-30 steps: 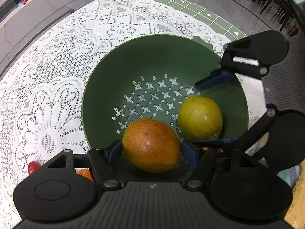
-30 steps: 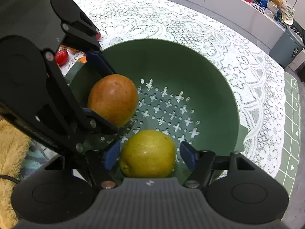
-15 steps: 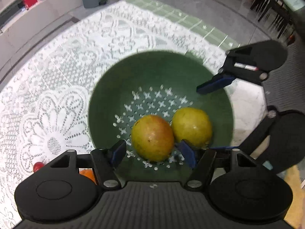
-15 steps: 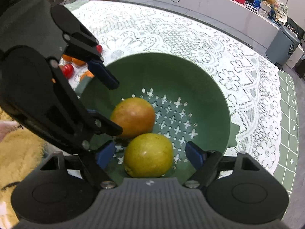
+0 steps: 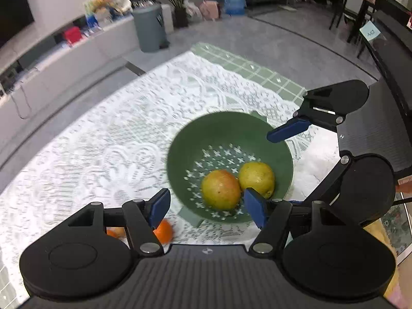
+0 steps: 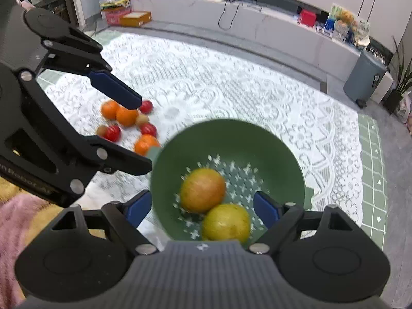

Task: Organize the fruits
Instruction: 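Raise both tools out of the colander and back toward the fruit pile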

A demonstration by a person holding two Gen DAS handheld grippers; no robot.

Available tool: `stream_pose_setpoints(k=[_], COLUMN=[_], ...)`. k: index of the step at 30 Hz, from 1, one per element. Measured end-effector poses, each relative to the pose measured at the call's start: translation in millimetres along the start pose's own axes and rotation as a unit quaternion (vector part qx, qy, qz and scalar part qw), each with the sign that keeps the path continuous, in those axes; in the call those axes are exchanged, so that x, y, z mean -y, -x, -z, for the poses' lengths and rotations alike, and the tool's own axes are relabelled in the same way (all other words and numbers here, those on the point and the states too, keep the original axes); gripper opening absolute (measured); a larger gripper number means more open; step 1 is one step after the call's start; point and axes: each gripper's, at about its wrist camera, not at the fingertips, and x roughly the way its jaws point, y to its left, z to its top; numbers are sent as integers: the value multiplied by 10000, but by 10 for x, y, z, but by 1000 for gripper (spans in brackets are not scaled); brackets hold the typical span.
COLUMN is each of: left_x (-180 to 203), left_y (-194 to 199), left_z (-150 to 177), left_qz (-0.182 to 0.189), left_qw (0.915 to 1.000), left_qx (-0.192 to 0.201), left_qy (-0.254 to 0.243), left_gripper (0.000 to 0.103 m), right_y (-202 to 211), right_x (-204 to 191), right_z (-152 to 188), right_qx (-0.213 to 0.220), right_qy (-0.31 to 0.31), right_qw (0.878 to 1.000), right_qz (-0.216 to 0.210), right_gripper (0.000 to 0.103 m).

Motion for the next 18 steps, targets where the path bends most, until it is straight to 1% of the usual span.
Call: stream_pose_setpoints(k=[4,9,11,14,16,18], left_x=[-69,-225,-318,-468,-558,-650], left_y=[282,609,713,837,878,899], left_z=[122,342,460,666,816,961], left_qz=[-184,-458,-550,-744,-862,-877], left_qw=[9993,9955,9931,9876,9831,9795], left_qx=[304,655,767,924,1015,1108], left_qy=[145,500,700,1028,1253,1434], left_gripper=[77,77,77,77,77,77], right_y=[145,312,348,353,310,242], right_x=[-184,-419,-557,-779,-919,-1037], right_z=[-54,-102,-106,-98,-90,-68], right_qx=[287,759,980,1268,1383,1466], right_qy=[-146,-517,-517,-576,-679,-834], right_qw=[9994,9957,9938,9902,9880,9857], right_qz=[97,-89,-23,44,47,50], right_gripper=[85,88,89,93,93,93])
